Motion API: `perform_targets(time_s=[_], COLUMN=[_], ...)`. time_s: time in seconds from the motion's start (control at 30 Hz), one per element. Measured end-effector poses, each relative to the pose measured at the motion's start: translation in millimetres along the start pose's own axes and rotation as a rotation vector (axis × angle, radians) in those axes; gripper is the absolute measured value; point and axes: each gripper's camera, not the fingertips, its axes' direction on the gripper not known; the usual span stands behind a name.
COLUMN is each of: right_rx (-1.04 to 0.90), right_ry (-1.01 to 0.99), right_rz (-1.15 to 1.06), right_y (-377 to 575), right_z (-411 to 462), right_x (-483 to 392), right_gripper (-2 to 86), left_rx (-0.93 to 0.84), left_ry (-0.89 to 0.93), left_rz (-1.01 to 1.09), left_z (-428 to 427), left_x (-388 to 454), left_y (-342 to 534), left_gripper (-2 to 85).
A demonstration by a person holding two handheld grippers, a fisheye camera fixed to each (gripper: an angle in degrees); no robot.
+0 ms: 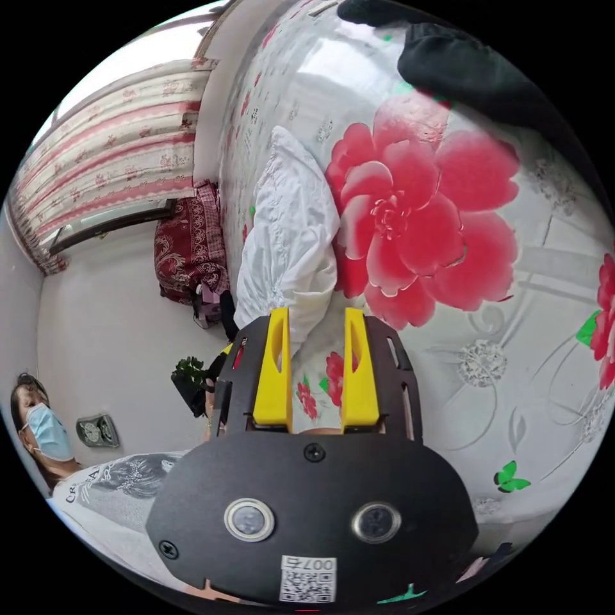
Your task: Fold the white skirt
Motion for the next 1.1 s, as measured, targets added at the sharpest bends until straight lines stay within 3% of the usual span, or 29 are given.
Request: perform_targets(time_s=[0.2,0.3,0.53,0.67,0.83,0.9,1.0,1.1], right_rx=[0.013,0.029,0.018,-0.007,-0.262,-0.456,-0.667,-0.775], right_ry=[0.067,0.086,0.222,0.308,0.471,0.512,0.500,0.432], right_rz=[-0.014,-0.041,-0.221,-0.386,-0.937,-1.170,-1.380,-1.370], right_y=[11.0,21.7,45.2,56.7,88.2,123.7,176.4,196.5], right_z=[11.9,13.2,25.3,46.8,134.4,191.9,258.3,312.2], right_x=[-2.9,-6.4,-50.3,-101.5,-234.4,-279.9,-296.0,-281.3], right_gripper=[6.7,3.8,0.2,-0.1,-0.1,-0.2,-0.2,-0.2], left_rx=[-0.115,-0.280,-0.158,-0.273,-0.217,-0.208,-0.187,-0.195], left_ry=[-0.003,-0.146,-0.234,-0.232,-0.252,-0.257,-0.267,-0.202], left_rz=[0.187,0.196,0.305,0.244,0.318,0.323,0.314,0.255], left_z=[56.5,103.2,66.5,86.8,88.8,81.8,62.9,39.0], left_x=[60.9,68.0,105.7,91.4,92.2,93.4,90.6,70.6], left_y=[-9.4,2.4,20.3,40.4,51.8,54.8,66.8,93.4], left_gripper=[7.4,7.2,6.5,6.2,6.3,6.0,5.4,4.9])
